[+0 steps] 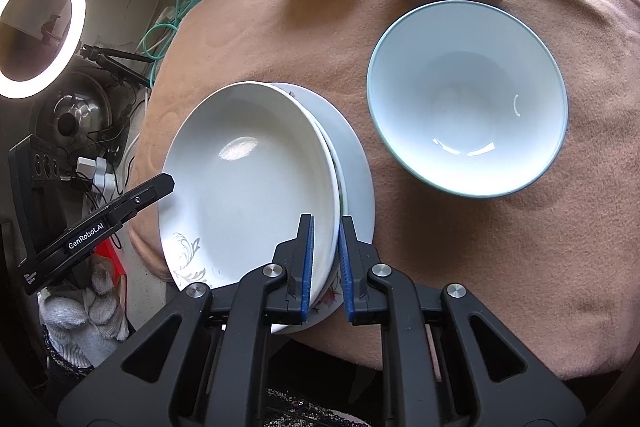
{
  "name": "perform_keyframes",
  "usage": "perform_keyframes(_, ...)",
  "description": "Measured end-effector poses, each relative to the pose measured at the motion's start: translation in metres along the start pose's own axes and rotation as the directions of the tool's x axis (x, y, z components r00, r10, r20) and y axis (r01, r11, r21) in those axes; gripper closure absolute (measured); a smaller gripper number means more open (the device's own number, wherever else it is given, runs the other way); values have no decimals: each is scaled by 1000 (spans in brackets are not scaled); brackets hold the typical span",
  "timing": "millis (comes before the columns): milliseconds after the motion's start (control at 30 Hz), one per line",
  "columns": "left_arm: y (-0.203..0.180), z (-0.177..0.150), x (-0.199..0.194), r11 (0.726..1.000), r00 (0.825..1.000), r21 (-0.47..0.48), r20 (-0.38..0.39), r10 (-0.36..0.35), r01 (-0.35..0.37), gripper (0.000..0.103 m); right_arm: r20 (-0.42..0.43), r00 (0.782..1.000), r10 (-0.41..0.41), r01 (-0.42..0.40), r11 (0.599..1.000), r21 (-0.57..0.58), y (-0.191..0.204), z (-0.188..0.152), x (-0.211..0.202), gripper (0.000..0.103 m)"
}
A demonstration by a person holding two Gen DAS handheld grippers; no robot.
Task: Organize plates and bowls
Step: 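Open both tools and release the grey-leaf plate, then move both tools to the large steel bowl and close on its rim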
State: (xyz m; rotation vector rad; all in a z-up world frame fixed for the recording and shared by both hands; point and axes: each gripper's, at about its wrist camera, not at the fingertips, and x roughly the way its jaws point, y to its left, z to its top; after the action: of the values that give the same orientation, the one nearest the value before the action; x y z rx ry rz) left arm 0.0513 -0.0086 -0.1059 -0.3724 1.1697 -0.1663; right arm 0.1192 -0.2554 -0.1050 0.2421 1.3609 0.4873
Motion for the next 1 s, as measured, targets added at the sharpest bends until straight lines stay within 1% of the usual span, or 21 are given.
perform_keyframes(400, 0, 4, -3, 1000, 1000, -8, 5, -2, 3, 92, 11, 1000, -13, 14, 1000, -12, 6, -3, -2, 89)
perform_keyframes(500, -1, 7, -9, 1000, 1000, -5, 21, -7, 7, 88, 35, 999, -27, 28, 999, -24, 6, -2, -8, 89)
perform_keyframes(633, -11, 16, -16, 1000, 999, 25, 45, -10, 9, 88, 57, 998, -39, 41, 998, -38, 7, 1, -17, 89)
perform_keyframes(767, -22, 27, -19, 998, 998, 50, 58, -33, 30, 88, 88, 995, -38, 42, 998, -38, 4, 4, -29, 88)
perform_keyframes(800, -25, 31, -19, 998, 997, 60, 60, -38, 34, 88, 98, 994, -38, 42, 998, -39, 4, 4, -33, 87)
perform_keyframes(867, -30, 36, -18, 996, 997, 71, 61, -49, 45, 88, 116, 993, -34, 39, 999, -37, 2, 6, -41, 76)
perform_keyframes(933, -35, 42, -17, 995, 996, 75, 61, -67, 62, 81, 142, 989, -33, 38, 999, -35, 0, 9, -50, 68)
perform_keyframes(1000, -42, 48, -15, 993, 995, 93, 63, -73, 67, 81, 172, 984, -41, 48, 998, -38, -2, 12, -61, 68)
